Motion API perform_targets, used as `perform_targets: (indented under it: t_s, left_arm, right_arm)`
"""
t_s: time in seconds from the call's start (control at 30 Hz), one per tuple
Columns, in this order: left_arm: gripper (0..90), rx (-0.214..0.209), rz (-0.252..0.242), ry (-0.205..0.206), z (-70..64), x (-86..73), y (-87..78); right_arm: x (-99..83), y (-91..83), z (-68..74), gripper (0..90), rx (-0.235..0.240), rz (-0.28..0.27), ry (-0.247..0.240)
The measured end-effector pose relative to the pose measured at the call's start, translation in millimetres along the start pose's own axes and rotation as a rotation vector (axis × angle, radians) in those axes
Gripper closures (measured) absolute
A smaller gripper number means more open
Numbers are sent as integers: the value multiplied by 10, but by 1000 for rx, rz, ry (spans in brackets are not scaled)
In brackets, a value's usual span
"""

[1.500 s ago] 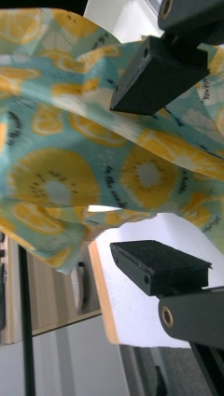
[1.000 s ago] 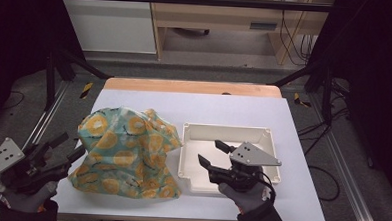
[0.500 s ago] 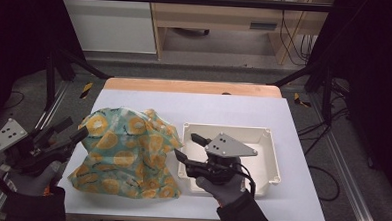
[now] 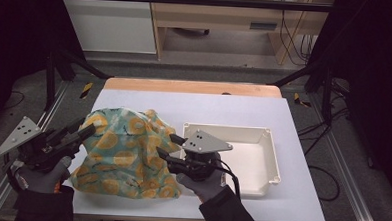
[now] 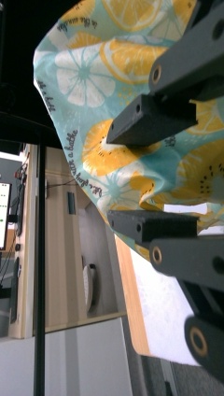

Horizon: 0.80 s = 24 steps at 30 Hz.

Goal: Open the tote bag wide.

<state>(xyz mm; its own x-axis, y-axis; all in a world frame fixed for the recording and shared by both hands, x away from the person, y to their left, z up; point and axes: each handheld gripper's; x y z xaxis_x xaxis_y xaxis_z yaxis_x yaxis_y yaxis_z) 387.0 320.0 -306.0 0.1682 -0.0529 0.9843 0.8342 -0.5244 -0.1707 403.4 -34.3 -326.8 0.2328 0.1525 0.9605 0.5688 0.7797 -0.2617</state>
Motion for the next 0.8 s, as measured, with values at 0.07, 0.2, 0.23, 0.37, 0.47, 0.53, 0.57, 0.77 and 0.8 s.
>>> perform_targets:
  t_s: [0.07, 0.2, 0.23, 0.37, 0.47, 0.53, 0.57, 0.77, 0.8]
  left_arm:
    - [626, -10, -6, -1, -3, -6, -7]
    - [687, -23, -9, 1, -11, -10, -18]
    - [707, -26, -11, -1, -14, -8, -24]
    - [773, -34, -24, -6, -19, -4, -54]
    - [841, -39, -29, -4, -22, 0, -80]
    - [861, -45, -31, -1, -29, 1, -101]
    - [867, -44, -32, 1, -33, 2, -109]
    - [885, -47, -46, 7, -50, 16, -183]
    - [888, -44, -49, 11, -55, 17, -203]
  right_arm:
    - [-5, 20, -2, 586, 3, 5, -1]
    - [-6, 34, -2, 700, 14, 11, 1]
    - [-5, 33, -1, 733, 17, 11, 3]
    - [8, 30, 0, 839, 30, 22, 10]
    - [19, 25, 4, 889, 40, 29, 7]
    - [23, 19, 7, 897, 46, 27, 8]
    - [27, 16, 10, 899, 45, 25, 7]
    - [67, -22, 26, 900, 46, 10, 4]
    - [78, -31, 29, 900, 43, 5, 2]
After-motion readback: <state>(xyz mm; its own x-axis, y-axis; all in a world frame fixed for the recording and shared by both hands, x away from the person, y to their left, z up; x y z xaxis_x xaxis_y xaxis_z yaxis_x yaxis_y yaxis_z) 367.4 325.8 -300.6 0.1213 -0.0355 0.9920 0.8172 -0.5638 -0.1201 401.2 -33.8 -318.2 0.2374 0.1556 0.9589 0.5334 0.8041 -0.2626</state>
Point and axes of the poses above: each handheld gripper's, and its own axes: y roughly forward along the jaws, x roughly out of its top, z roughly to its left, and after that the axes turned 3 degrees about y, right-handed
